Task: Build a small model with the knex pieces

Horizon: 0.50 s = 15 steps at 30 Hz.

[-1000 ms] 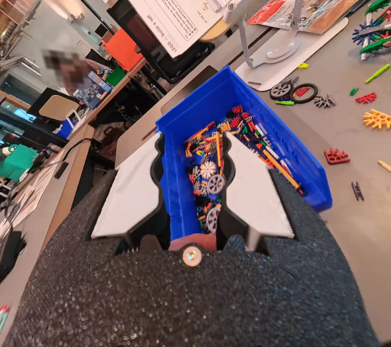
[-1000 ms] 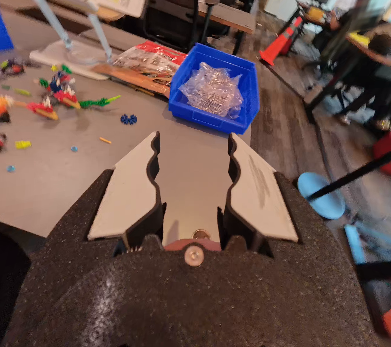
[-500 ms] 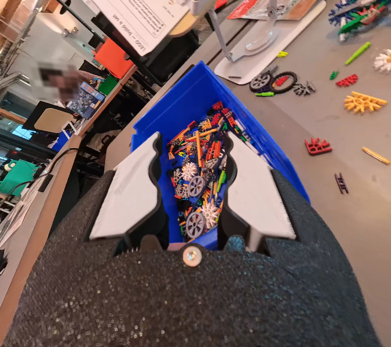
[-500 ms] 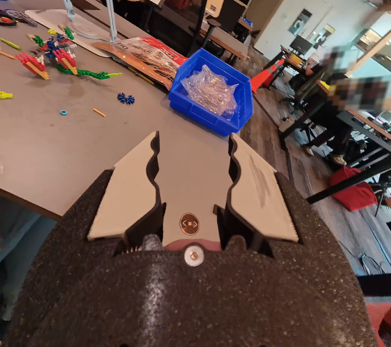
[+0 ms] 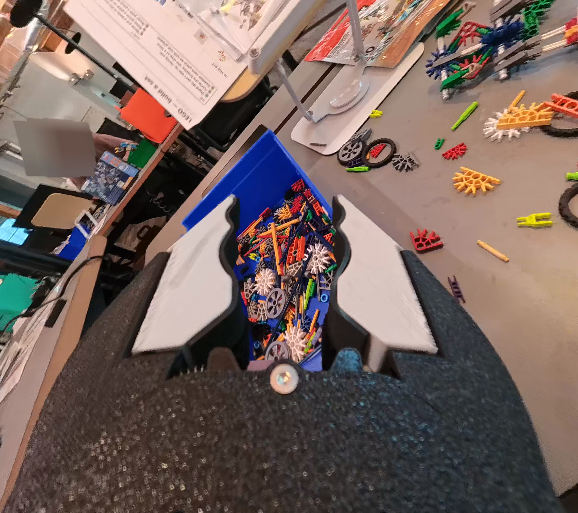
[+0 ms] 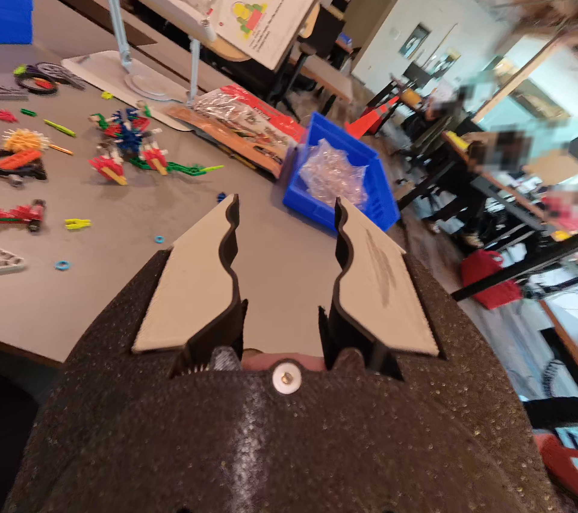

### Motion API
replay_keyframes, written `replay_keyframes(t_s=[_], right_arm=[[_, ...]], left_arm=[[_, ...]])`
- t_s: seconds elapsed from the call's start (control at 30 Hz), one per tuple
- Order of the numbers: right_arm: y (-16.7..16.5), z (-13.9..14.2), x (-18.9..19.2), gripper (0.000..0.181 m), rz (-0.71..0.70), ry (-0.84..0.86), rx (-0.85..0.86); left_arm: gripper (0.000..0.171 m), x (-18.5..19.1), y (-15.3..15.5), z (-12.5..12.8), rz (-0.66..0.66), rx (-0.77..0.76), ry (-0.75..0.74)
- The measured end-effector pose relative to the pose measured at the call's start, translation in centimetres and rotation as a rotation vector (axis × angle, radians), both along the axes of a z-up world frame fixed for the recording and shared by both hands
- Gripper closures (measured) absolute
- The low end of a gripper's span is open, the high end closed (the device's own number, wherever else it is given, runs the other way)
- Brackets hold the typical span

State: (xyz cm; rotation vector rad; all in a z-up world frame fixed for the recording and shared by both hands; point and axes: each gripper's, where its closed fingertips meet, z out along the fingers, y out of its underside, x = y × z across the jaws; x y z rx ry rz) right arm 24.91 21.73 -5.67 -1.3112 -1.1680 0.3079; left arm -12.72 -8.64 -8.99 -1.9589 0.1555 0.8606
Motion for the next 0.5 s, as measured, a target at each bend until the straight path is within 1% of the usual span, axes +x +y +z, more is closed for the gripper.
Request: replay_keyframes(t_s=[0.07,0.17,0.27,0.33,0.4,0.5], right_arm=[[-1.2,-0.4,-1.9,0.12,0.041,-0.006,-0.086],[-3.4,0.0,-4.7,0.12,0.121,0.027,-0.201],[-4.8,0.4,-7.5,0.12,0.179,0.07,-0.305],[-6.1,0.1,-9.2,0.12,0.217,0.084,-0.36],[-7.1,-0.7,-10.7,0.12,0.237,0.084,-0.336],[-8.0,-2.9,-12.6,0.12,0.275,0.022,-0.269]], left_arm=[[0.114,0.1,0.5,0.1,-0.033,-0.024,0.013],[0.114,0.1,1.7,0.2,-0.063,-0.032,0.019],[0.114,0.2,3.7,0.7,-0.079,-0.008,0.019],[0.113,0.1,4.8,0.7,-0.074,0.011,0.02],[0.114,0.2,5.7,0.4,-0.086,0.045,0.019],[0.114,0.0,6.7,-0.8,-0.085,0.077,-0.019]])
